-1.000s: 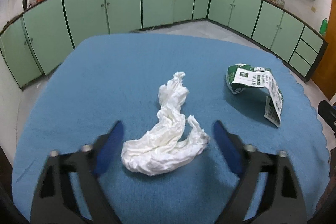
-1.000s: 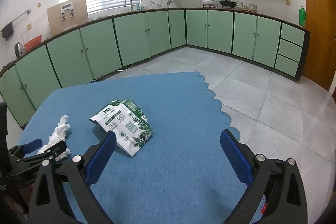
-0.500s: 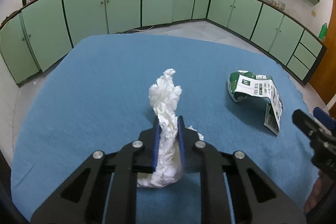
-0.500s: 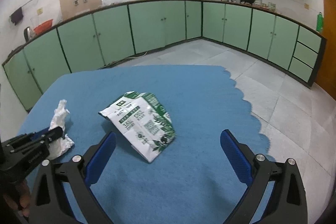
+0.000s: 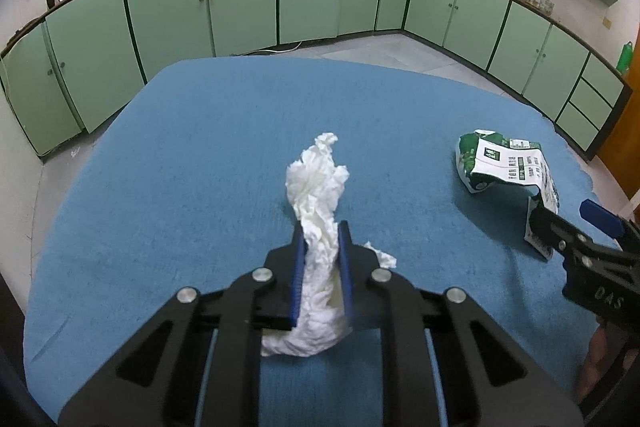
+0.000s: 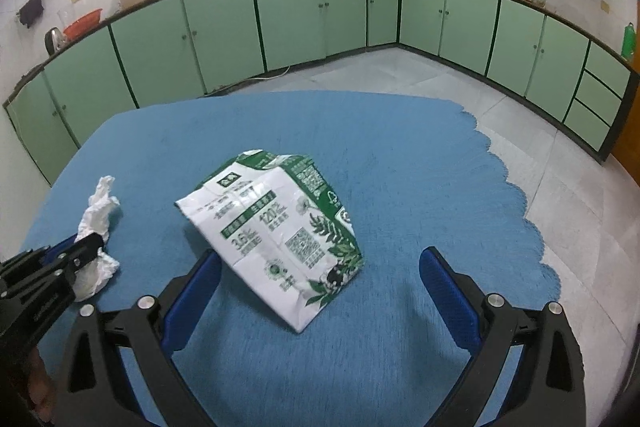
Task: Collect trash
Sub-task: 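Grasp the crumpled white tissue with the left gripper and lift it, then grasp the green-and-white milk carton with the right gripper while the left holds the tissue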
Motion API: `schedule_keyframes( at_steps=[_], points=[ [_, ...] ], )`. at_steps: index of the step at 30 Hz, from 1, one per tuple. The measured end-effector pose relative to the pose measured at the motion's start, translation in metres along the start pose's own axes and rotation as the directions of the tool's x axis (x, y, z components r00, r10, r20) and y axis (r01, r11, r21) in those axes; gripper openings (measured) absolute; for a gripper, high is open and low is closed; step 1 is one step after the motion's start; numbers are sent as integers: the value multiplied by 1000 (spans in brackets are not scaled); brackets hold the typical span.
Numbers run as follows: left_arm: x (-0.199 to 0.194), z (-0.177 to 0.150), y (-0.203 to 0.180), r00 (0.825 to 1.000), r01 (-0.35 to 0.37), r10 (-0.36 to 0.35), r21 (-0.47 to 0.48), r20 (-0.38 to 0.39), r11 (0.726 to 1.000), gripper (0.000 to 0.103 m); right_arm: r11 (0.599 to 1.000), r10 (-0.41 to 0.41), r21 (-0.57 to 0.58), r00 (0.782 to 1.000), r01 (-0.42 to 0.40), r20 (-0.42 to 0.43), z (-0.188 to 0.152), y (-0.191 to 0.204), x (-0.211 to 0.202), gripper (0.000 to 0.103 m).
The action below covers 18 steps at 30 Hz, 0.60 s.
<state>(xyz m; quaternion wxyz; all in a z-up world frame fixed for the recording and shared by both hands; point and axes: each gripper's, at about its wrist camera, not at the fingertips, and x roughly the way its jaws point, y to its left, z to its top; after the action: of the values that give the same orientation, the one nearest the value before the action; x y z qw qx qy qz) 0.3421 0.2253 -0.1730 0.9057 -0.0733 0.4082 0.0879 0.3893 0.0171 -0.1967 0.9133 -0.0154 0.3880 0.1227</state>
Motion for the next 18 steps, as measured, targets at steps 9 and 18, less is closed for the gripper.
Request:
schedule_keyframes(
  at_steps=[9, 18],
  points=[
    [5, -2, 2, 1000, -3, 3, 6, -5, 1000, 15, 996, 92, -11, 995, -92, -47, 12, -6, 19, 88],
    [4, -2, -2, 1000, -11, 11, 13, -2, 1000, 15, 992, 124, -32, 992, -125, -21, 5, -3, 6, 54]
  ],
)
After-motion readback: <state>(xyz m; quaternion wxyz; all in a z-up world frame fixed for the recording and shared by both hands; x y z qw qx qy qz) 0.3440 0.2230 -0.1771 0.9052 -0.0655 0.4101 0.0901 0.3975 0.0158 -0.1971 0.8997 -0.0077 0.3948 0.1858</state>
